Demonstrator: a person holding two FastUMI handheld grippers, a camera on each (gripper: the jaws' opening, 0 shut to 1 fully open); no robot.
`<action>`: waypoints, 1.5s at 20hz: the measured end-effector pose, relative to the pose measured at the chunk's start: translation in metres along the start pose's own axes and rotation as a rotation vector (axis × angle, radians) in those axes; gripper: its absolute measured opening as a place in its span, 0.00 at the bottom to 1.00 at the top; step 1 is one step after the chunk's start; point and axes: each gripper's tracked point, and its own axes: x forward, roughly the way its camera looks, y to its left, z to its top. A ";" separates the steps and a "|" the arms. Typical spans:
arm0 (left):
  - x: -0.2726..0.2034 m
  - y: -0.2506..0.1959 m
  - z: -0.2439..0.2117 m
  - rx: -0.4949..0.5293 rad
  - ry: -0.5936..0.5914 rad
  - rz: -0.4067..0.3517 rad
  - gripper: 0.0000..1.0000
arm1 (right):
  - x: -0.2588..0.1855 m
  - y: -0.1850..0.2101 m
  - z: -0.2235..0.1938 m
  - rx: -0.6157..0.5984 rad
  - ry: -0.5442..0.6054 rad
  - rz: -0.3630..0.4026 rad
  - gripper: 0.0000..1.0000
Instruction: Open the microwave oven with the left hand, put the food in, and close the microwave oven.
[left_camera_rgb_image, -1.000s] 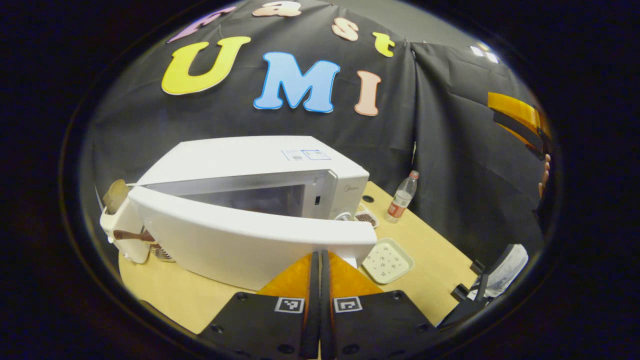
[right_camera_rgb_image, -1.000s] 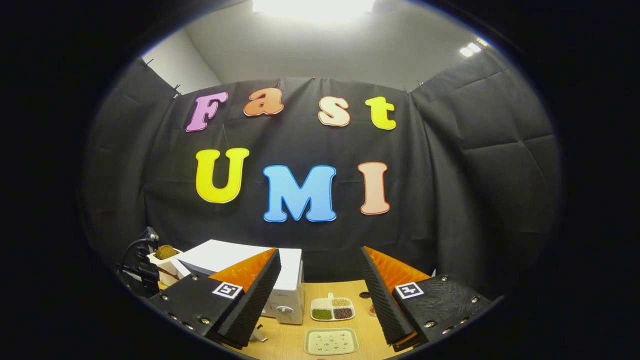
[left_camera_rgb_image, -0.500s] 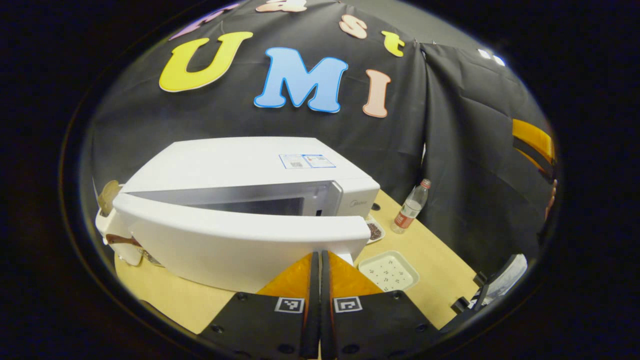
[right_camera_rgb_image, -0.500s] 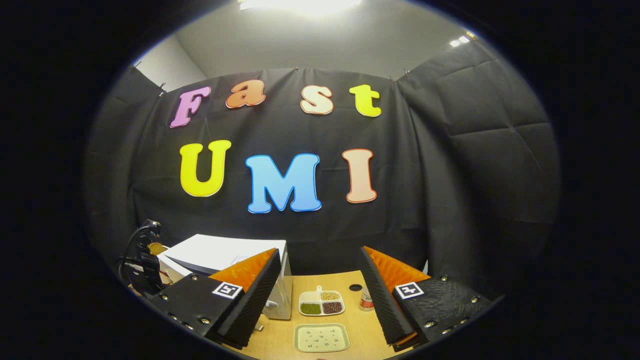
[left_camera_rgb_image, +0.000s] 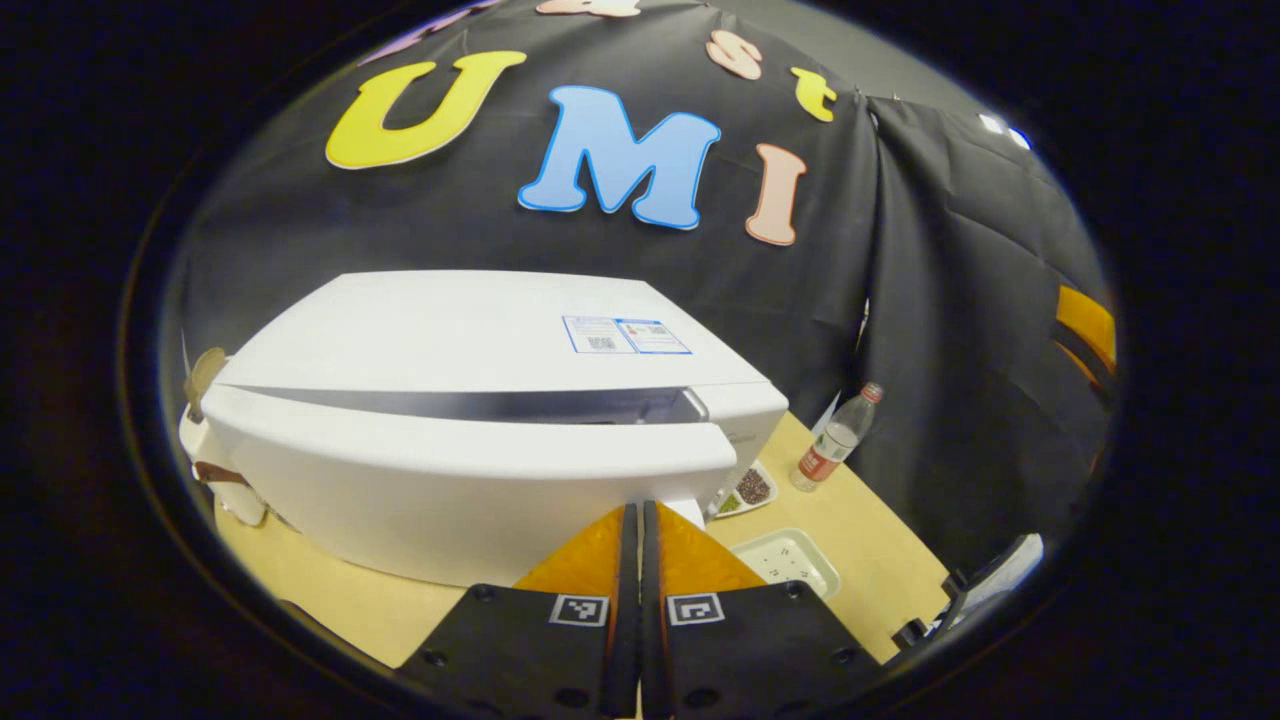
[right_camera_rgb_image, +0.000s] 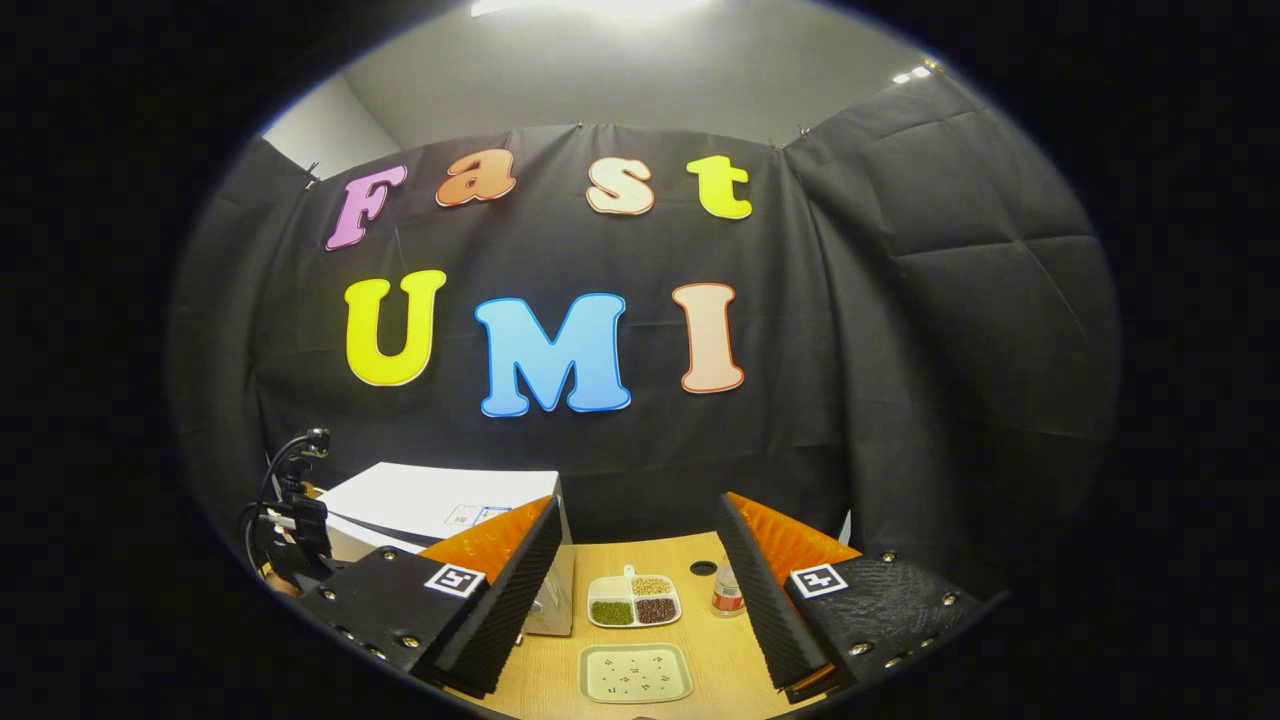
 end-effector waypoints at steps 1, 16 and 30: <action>0.004 0.000 0.002 -0.001 -0.004 0.002 0.07 | 0.000 -0.001 -0.001 -0.002 0.002 -0.003 0.95; 0.021 0.003 -0.002 -0.018 -0.021 0.087 0.07 | 0.020 0.002 -0.010 -0.039 0.037 -0.008 0.95; 0.026 0.004 -0.002 -0.042 -0.046 0.113 0.06 | 0.019 0.010 -0.015 -0.052 0.047 -0.001 0.95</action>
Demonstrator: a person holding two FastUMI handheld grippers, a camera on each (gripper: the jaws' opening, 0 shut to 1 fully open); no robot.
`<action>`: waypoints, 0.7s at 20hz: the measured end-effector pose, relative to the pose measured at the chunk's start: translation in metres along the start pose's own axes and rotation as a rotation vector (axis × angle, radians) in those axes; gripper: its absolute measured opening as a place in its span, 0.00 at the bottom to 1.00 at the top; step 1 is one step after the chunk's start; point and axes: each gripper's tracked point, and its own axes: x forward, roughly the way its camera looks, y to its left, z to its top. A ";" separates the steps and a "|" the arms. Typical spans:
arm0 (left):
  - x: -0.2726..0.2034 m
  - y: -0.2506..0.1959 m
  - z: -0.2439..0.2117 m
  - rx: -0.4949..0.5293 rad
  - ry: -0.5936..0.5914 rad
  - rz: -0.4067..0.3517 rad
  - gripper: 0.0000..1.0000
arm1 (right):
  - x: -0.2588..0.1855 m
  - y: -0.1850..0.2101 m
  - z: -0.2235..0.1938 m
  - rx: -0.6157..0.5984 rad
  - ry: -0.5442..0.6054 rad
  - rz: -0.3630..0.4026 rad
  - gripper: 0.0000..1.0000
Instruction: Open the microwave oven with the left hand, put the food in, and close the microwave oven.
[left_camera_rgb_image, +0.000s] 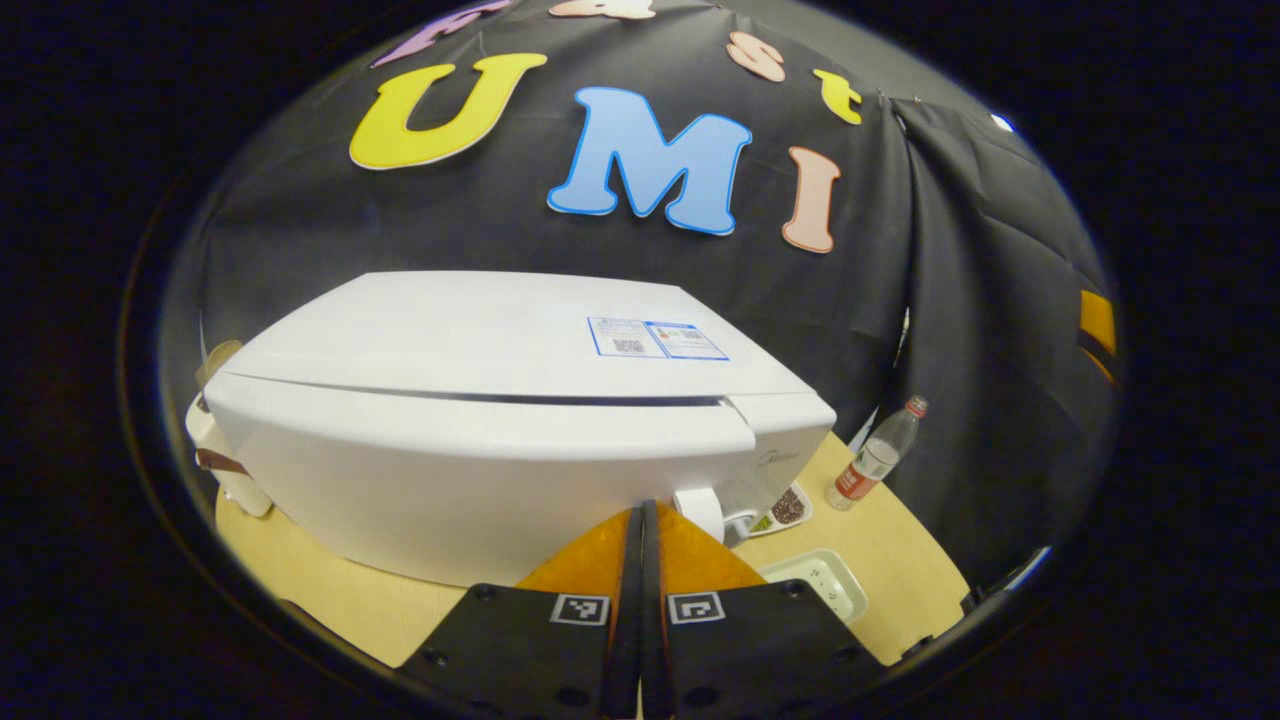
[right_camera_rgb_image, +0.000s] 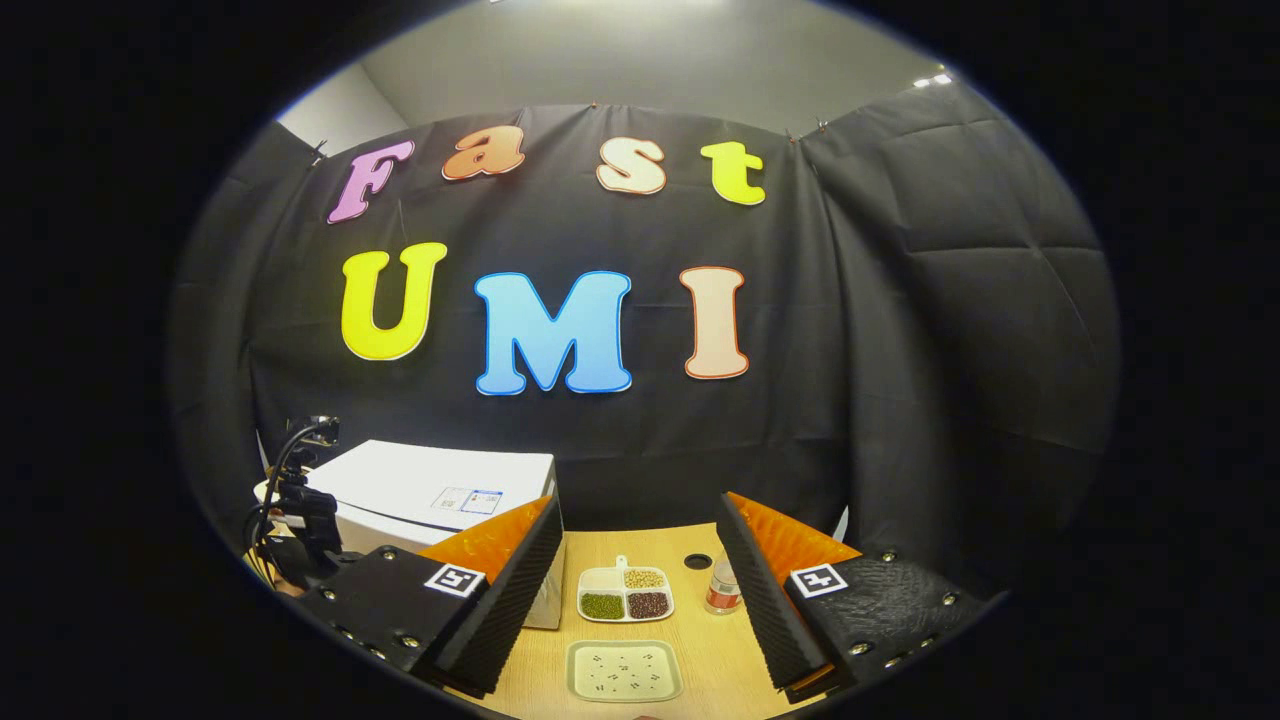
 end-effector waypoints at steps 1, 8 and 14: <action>0.002 0.003 0.004 -0.010 -0.011 0.013 0.07 | 0.000 0.000 -0.002 -0.003 0.005 -0.001 0.95; -0.002 -0.003 0.017 0.049 -0.041 -0.010 0.07 | -0.009 -0.007 -0.005 -0.009 0.011 -0.021 0.98; -0.072 0.020 0.076 0.069 -0.216 0.088 0.08 | -0.014 0.016 0.004 -0.011 -0.004 0.026 0.95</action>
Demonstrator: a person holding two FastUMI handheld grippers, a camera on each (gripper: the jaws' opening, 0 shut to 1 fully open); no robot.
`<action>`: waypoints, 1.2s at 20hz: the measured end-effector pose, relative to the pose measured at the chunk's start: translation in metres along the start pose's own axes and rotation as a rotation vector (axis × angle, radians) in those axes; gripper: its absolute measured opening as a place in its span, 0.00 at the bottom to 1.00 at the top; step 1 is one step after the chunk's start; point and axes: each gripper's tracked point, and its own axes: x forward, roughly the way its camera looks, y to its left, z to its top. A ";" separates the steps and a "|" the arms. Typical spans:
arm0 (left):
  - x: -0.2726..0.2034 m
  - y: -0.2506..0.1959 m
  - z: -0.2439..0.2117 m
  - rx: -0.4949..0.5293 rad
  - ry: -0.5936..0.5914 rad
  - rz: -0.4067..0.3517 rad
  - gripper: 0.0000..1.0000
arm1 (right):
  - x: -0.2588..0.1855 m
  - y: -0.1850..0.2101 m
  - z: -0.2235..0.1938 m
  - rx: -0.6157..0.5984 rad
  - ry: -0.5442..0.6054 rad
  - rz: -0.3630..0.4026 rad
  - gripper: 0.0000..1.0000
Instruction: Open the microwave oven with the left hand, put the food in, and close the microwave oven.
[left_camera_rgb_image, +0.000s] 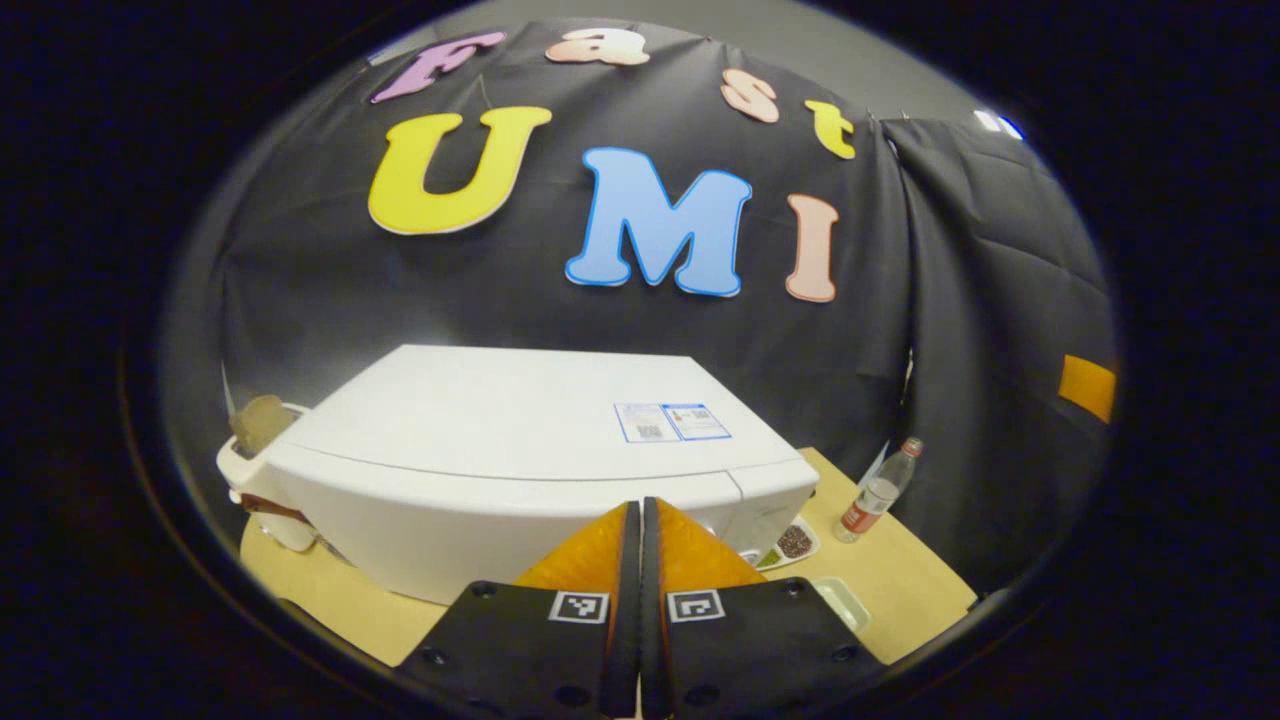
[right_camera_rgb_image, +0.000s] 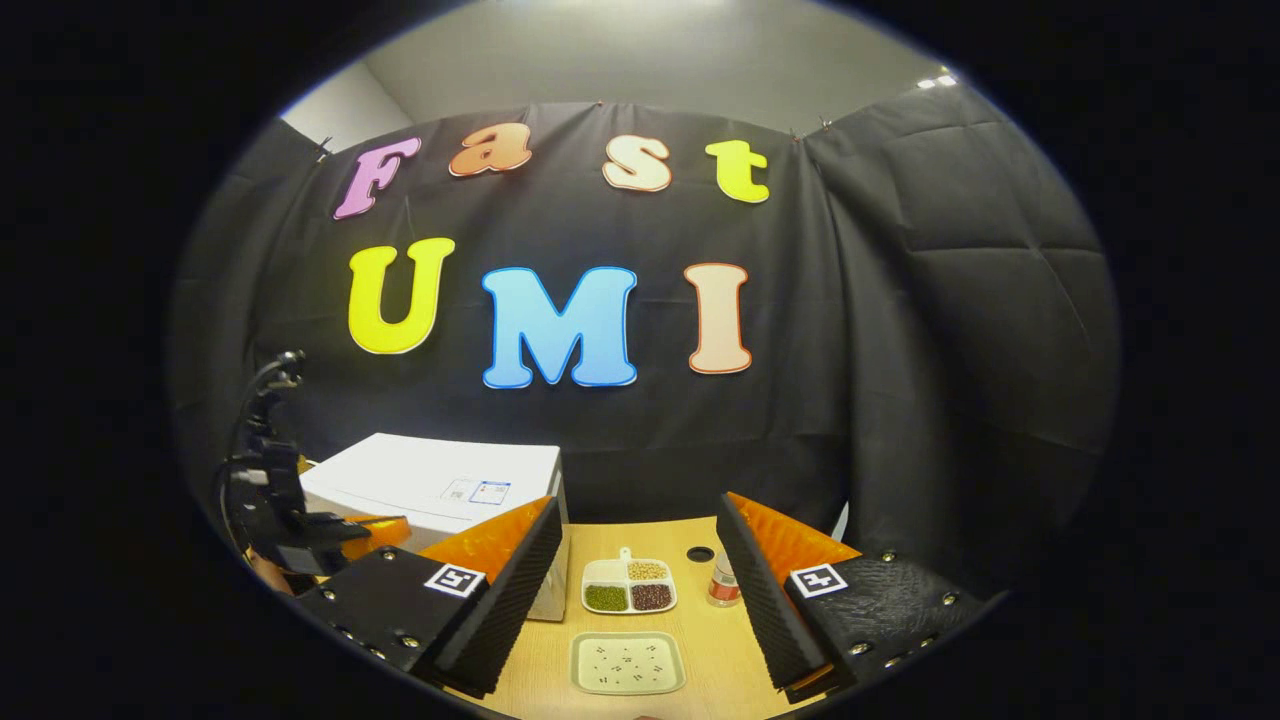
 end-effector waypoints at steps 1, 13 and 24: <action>-0.018 0.009 0.017 -0.005 -0.045 0.024 0.08 | -0.001 0.006 0.005 -0.004 -0.010 0.010 0.95; -0.185 0.064 0.172 0.101 -0.392 0.132 0.96 | -0.034 0.084 0.078 0.051 -0.112 0.124 0.96; -0.228 0.091 0.212 0.062 -0.414 0.099 0.93 | -0.056 0.139 0.126 0.027 -0.160 0.160 0.96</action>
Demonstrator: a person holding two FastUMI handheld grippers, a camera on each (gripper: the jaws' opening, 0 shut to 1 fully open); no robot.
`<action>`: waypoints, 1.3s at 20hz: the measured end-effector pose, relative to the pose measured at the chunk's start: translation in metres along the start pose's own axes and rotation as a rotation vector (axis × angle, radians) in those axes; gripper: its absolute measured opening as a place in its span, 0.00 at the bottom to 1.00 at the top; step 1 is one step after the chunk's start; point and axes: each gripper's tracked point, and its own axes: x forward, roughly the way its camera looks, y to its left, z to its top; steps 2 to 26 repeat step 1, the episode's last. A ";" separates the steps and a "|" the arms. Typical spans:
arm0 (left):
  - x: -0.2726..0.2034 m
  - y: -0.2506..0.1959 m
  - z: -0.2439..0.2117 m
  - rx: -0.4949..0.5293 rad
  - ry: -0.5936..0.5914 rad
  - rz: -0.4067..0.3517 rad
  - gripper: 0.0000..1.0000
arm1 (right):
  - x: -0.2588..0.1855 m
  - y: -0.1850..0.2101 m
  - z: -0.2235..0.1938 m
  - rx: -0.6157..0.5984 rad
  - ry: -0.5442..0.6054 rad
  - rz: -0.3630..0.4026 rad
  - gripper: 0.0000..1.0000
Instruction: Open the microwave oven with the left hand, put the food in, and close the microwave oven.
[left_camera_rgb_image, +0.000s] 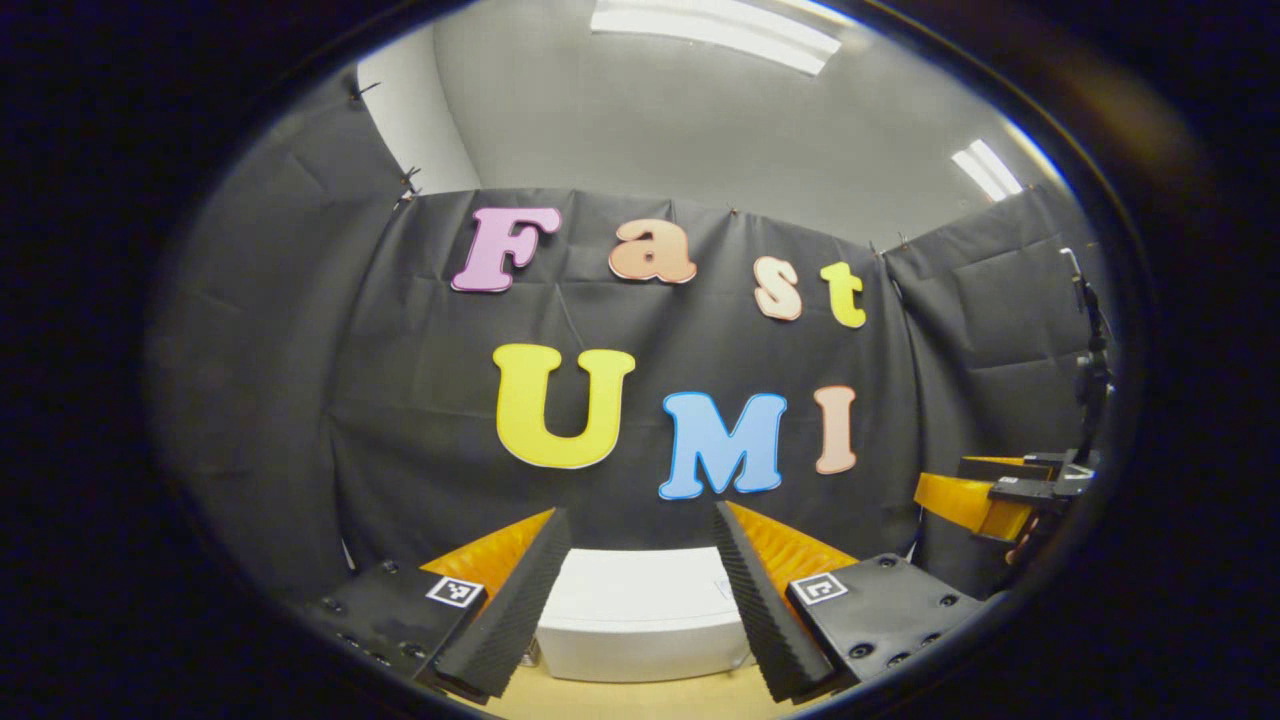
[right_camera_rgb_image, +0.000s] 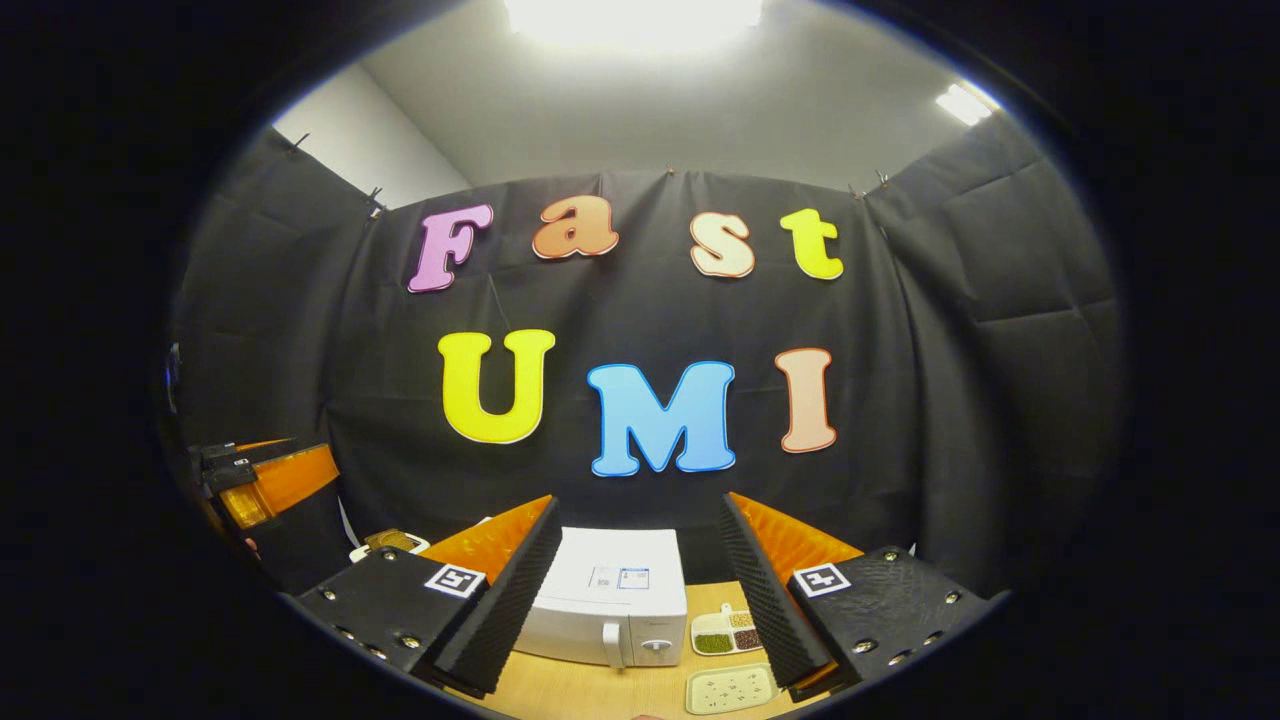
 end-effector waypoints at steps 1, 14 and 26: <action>0.000 0.000 0.004 -0.001 -0.006 -0.002 0.93 | 0.000 0.004 0.002 -0.003 -0.003 0.008 0.96; 0.000 0.000 0.004 -0.001 -0.006 -0.002 0.93 | 0.000 0.004 0.002 -0.003 -0.003 0.008 0.96; 0.000 0.000 0.004 -0.001 -0.006 -0.002 0.93 | 0.000 0.004 0.002 -0.003 -0.003 0.008 0.96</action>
